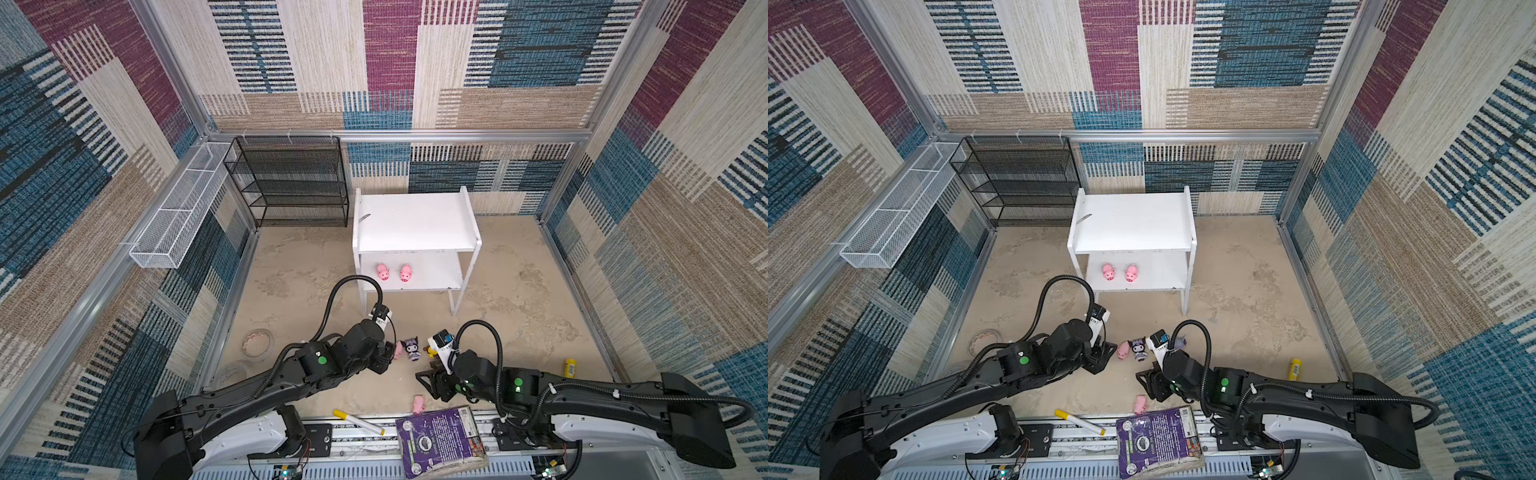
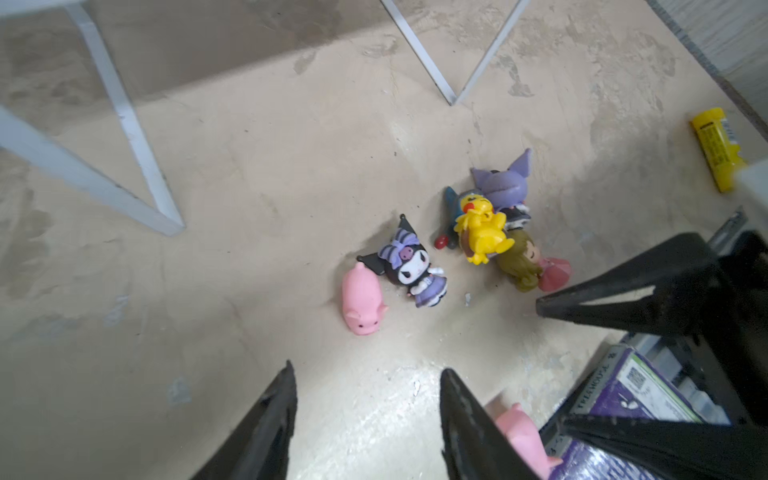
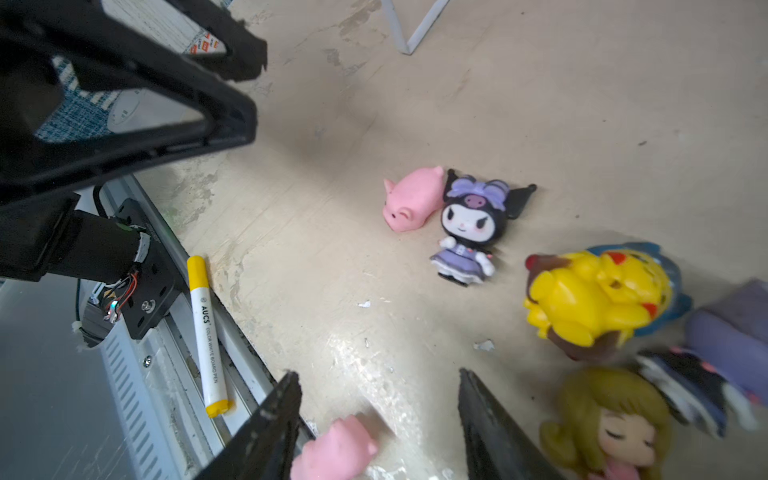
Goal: Place and organize the plastic toys onto the shelf
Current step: 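Reach the right gripper toward the pig by Kuromi while the left draws back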
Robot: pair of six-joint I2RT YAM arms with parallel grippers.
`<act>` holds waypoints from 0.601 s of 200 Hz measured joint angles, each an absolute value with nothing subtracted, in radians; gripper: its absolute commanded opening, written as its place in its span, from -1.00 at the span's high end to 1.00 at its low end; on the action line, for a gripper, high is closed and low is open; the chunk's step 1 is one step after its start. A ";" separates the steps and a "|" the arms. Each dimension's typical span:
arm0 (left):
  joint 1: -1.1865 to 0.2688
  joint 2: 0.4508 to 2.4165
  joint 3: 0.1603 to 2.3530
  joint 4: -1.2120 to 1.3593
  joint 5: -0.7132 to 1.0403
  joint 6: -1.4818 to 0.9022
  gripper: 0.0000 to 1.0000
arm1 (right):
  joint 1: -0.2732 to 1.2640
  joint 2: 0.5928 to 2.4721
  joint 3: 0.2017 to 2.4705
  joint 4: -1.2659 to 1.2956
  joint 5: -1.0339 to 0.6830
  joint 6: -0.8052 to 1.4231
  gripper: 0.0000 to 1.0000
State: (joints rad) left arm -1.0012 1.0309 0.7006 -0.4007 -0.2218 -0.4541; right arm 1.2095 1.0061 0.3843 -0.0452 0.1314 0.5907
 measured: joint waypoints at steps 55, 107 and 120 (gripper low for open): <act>-0.958 0.875 0.750 -0.637 -0.325 -0.500 -0.49 | 1.259 1.344 0.615 -0.024 0.121 0.680 -0.15; -0.925 0.655 0.729 -0.745 -0.370 -0.523 -0.68 | 1.258 1.567 0.759 -0.119 0.168 0.848 -0.14; -0.924 0.619 0.725 -0.753 -0.372 -0.527 -0.68 | 1.254 1.613 0.801 -0.142 0.173 0.880 -0.13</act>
